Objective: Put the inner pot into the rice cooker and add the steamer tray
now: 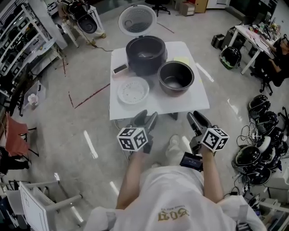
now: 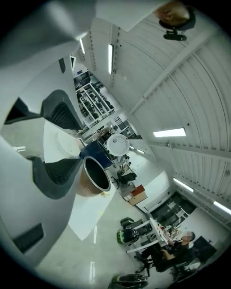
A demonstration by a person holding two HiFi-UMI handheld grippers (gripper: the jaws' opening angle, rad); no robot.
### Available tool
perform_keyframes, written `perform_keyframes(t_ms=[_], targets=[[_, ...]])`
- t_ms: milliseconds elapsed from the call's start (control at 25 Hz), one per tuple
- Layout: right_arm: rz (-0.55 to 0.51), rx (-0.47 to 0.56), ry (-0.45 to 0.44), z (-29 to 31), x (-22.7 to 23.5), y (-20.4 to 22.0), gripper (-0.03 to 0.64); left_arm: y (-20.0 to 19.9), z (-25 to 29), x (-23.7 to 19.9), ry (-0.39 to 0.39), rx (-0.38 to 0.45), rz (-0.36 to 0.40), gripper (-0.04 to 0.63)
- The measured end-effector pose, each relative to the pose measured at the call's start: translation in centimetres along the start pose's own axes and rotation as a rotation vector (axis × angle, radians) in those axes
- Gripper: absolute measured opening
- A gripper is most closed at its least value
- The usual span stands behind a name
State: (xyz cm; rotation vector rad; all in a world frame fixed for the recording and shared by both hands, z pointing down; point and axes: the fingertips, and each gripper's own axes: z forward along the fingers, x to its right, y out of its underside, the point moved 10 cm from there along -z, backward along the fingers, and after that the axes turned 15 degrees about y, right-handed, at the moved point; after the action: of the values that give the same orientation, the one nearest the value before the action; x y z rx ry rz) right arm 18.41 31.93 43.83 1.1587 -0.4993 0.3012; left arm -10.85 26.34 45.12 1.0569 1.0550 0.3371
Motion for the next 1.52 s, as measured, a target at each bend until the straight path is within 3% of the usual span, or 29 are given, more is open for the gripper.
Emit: perform_keyframes(t_ms=[200, 960, 1120, 1520], targets=[[0.037, 0.004, 0.018, 1.3, 2.1, -1.3, 0.233, 0.0, 1.9, -1.1, -0.021, -0.012, -0.016, 0.268], [0.036, -0.130, 0.037, 19.6, 12.7, -10.6, 0.235, -3.6, 17.2, -11.1, -0.111, -0.035, -0.167, 0.259], [0.043, -0.177, 0.042, 22.5, 14.7, -11.1, 0.235, -3.3, 18.8, -12.6, -0.161, -0.045, -0.209, 0.259], [0.077, -0.276, 0.038, 28.2, 18.0, -11.5, 0.227, -2.2, 21.4, -15.1, -0.189, -0.044, -0.327, 0.245]])
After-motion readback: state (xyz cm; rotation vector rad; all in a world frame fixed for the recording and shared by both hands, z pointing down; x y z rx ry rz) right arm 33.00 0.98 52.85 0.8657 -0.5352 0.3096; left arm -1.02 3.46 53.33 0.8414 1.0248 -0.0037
